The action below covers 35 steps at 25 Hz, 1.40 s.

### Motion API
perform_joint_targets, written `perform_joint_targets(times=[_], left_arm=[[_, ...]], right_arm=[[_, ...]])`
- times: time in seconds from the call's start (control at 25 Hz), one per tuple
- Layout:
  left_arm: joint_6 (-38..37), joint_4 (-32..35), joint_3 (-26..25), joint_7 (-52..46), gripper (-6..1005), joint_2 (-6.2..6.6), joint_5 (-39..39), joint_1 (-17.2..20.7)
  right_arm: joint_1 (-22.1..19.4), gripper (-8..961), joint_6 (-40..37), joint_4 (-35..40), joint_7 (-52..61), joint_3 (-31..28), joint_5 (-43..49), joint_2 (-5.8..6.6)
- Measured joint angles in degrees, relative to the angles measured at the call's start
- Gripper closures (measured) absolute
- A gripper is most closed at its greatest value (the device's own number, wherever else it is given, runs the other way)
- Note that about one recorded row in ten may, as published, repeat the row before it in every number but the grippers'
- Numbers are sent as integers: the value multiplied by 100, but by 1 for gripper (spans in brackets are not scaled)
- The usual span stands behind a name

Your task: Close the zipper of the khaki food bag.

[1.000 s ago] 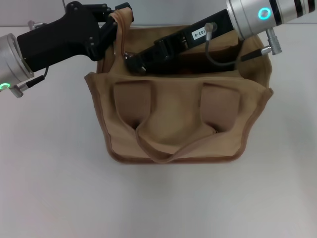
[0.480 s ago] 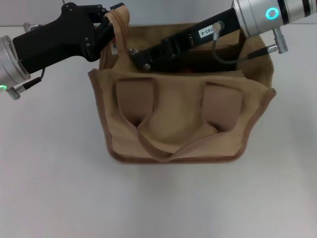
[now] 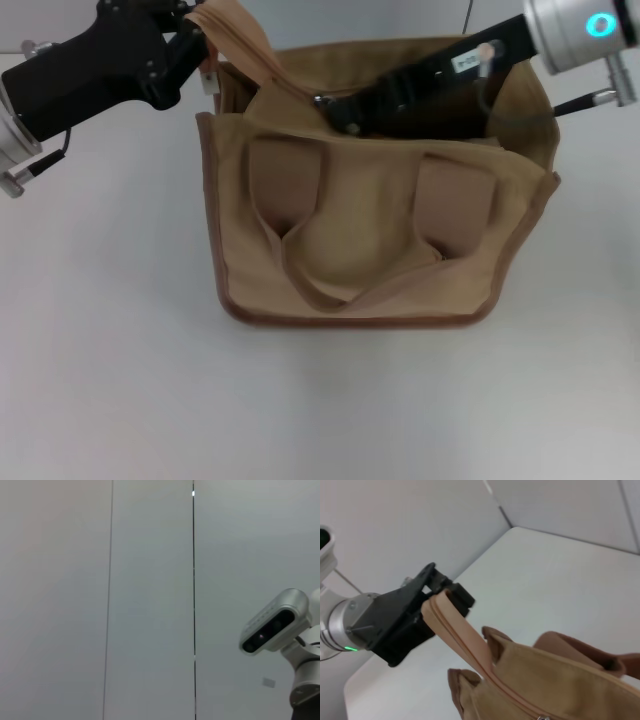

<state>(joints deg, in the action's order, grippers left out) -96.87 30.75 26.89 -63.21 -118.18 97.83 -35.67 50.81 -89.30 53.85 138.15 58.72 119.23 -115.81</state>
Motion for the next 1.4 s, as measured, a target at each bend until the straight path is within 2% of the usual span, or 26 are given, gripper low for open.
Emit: perform_joint_targets(times=[0.12, 0.28, 0.56, 0.8, 1.0, 1.12, 1.28, 1.32, 1.4], left_arm=[[39, 23, -17, -3, 974, 7, -20, 37], [66, 26, -52, -6, 974, 33, -64, 95], [72, 33, -112, -27, 973, 113, -190, 228], [70, 35, -123, -26, 973, 138, -248, 287], [75, 24, -89, -12, 972, 139, -274, 284], [77, 15, -88, -11, 972, 140, -278, 280], [77, 3, -85, -7, 972, 131, -278, 293], [77, -1, -85, -5, 972, 125, -278, 293], [77, -6, -83, -2, 972, 115, -272, 297]], right_arm=[[-307, 911, -159, 526, 247, -46, 68, 24], [-514, 902, -293, 901, 426, -208, 299, 28], [-821, 887, -740, 1426, 539, -1039, 699, 35], [-972, 873, -1058, 1665, 530, -1646, 766, 83], [-1017, 862, -1141, 1569, 427, -1715, 628, 91], [-1146, 855, -1234, 1429, 92, -1811, 92, 93], [-1535, 846, -1576, 900, -989, -2035, -1561, 187], [-1769, 844, -1782, 556, -1549, -2064, -2307, 239], [-1872, 754, -1879, 411, -1799, -2062, -2564, 247]])
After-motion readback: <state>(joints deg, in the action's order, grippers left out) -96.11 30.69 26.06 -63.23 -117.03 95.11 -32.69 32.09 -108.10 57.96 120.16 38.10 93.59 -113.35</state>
